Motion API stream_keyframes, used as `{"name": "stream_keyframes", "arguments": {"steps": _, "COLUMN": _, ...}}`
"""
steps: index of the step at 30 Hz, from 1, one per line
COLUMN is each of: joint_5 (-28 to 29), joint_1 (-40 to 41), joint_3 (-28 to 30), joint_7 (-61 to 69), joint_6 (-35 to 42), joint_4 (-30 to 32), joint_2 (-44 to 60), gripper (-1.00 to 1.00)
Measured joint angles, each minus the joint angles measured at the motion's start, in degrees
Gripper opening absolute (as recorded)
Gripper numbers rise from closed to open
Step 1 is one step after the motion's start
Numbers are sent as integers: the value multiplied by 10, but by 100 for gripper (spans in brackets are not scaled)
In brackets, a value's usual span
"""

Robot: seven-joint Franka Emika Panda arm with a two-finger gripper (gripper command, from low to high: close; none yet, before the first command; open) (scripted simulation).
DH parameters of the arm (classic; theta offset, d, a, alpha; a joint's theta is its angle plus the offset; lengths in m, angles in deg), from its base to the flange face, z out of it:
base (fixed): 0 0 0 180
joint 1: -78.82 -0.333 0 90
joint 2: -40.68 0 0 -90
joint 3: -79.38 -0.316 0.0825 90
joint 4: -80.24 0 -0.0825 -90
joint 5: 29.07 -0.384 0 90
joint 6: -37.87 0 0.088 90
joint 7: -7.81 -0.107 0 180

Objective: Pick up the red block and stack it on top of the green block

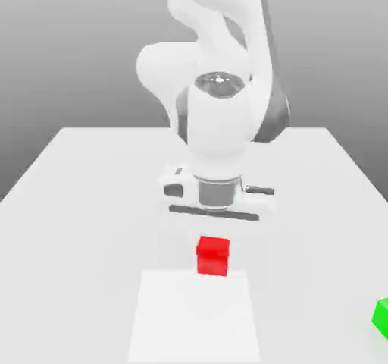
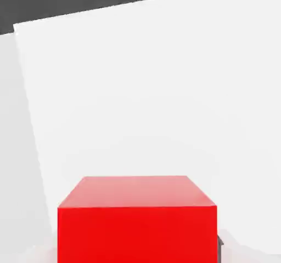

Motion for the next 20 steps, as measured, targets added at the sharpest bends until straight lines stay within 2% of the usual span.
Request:
{"name": "stream_keyframes", "arguments": {"steps": 12, "joint_5": 62, "joint_1": -111, "joint_3": -120, "joint_7": 274, "joint_6": 116, "joint_4": -249, "joint_2": 143, "gripper": -100}}
{"name": "stream_keyframes", "arguments": {"steps": 16, "joint_5": 103, "joint_1": -141, "joint_3": -113, "joint_7": 282, "joint_6": 81, "joint_4": -282, "joint_2": 215, "gripper": -100}}
{"name": "stream_keyframes", "arguments": {"steps": 17, "joint_5": 113, "joint_1": -148, "joint_3": -105, "joint_7": 276, "joint_6": 65, "joint_4": -284, "joint_2": 234, "gripper": 100}}
{"name": "stream_keyframes", "arguments": {"steps": 20, "joint_5": 113, "joint_1": -148, "joint_3": -105, "joint_7": 276, "joint_6": 65, "joint_4": -284, "joint_2": 234, "gripper": 100}}
